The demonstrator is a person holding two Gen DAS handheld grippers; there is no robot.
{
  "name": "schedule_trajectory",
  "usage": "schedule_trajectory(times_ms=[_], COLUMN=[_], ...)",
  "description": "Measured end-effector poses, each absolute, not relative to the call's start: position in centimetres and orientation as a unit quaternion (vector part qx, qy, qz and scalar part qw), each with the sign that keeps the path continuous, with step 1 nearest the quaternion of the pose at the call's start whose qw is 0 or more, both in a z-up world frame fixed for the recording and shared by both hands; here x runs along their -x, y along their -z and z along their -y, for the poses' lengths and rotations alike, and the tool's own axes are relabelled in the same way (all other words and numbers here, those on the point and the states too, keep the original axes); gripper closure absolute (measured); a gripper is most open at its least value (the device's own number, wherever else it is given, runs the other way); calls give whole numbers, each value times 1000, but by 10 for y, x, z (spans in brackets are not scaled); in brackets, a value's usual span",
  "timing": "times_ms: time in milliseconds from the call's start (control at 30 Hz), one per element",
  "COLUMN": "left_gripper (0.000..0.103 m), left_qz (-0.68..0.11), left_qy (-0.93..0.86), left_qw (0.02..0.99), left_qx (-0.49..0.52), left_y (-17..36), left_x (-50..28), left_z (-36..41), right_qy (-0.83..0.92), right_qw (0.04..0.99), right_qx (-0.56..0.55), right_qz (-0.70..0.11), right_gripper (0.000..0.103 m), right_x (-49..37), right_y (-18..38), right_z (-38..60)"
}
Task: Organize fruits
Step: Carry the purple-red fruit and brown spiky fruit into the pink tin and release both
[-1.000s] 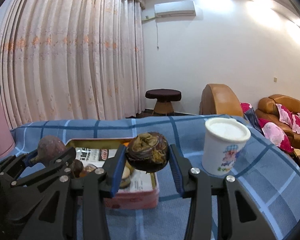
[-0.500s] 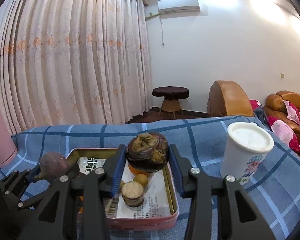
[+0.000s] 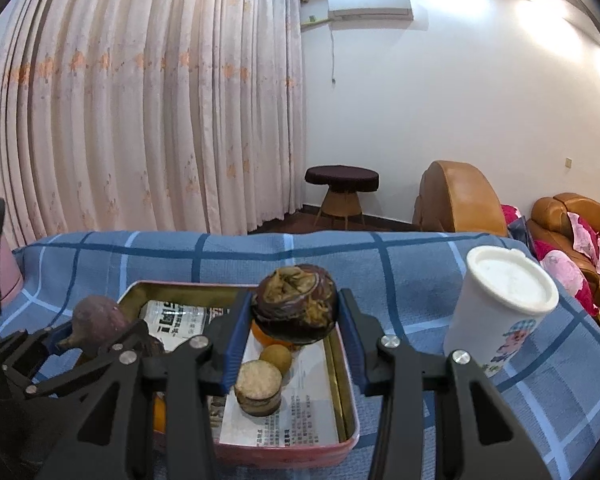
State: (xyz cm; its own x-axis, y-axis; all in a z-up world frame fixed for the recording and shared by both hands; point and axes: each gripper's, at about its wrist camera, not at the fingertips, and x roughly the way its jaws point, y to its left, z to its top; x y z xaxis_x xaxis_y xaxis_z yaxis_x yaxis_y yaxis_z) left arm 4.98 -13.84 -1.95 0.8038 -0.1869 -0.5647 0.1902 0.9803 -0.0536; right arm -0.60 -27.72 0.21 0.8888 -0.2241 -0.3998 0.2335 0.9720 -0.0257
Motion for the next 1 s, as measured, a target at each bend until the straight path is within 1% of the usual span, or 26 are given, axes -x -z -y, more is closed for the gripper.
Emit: schedule_trajectory(times_ms=[500,700,767,867,933,967,1000], left_gripper=[50,49,49,49,49,49,49], left_qz=[-306,-308,-307,-305,-304,-301,-300], left_qy=[80,87,89,90,89,89,89], left_qw=[948,946,947,947,948,949,949], left_qx=[-36,-41,-39,-38,-38,-37,-35], left_y=[21,21,20,20,20,20,20], left_x=[-57,-58,-56,-54,-53,-51,-51], left_z=[145,142,139,138,137,136,136], right_qy=[72,35,33,33,38,43,45], right_qw=[961,960,962,964,965,966,967], right_qx=[-40,-66,-71,-63,-60,-61,-64], right_qz=[-262,-269,-262,-255,-252,-247,-242], right_gripper=[57,55,52,51,48,43,34], right_x=[-12,-11,-8,-3,-3,1,2], right_y=[12,15,14,12,10,10,9], right_z=[283,291,293,290,290,292,292])
